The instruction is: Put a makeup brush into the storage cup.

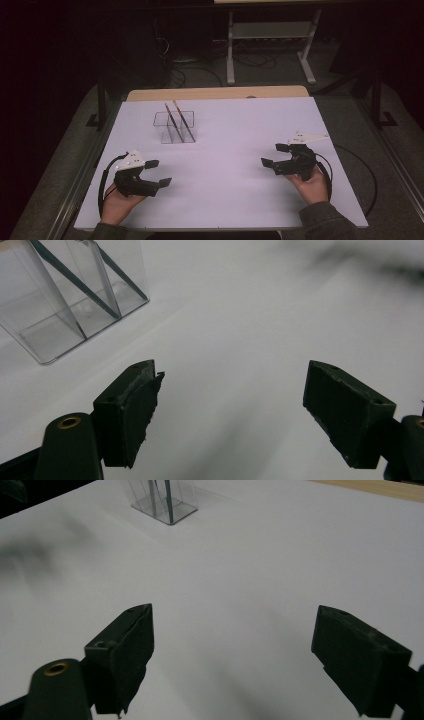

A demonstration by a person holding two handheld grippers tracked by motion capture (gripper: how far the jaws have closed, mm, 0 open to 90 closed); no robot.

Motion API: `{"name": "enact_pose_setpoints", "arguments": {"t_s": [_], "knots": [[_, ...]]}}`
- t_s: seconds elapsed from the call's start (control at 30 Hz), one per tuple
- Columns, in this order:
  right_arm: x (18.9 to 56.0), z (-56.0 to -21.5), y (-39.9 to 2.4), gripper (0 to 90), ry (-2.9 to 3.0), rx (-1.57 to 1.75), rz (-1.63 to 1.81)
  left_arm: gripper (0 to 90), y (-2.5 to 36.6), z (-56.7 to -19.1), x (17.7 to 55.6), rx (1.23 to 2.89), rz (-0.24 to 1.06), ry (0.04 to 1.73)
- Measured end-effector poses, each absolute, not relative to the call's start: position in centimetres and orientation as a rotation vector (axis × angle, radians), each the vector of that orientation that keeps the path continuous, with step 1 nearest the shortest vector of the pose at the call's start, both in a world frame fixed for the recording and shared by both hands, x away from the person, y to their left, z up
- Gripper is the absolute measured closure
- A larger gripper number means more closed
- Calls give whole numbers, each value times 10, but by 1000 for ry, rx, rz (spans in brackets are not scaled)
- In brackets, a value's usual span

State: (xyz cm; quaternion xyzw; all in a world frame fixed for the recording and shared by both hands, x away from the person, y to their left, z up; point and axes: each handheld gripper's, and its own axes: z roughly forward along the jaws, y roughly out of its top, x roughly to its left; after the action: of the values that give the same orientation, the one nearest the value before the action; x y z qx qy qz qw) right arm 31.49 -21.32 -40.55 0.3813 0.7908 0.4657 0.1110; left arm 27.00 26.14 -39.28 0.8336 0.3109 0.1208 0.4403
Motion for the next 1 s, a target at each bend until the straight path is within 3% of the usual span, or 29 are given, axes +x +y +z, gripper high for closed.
{"name": "enact_pose_setpoints", "arguments": {"t_s": [1.0], "knots": [[294,-420,-227,145,2292,1151,1391,214,260,-396,268,2086,284,766]]}}
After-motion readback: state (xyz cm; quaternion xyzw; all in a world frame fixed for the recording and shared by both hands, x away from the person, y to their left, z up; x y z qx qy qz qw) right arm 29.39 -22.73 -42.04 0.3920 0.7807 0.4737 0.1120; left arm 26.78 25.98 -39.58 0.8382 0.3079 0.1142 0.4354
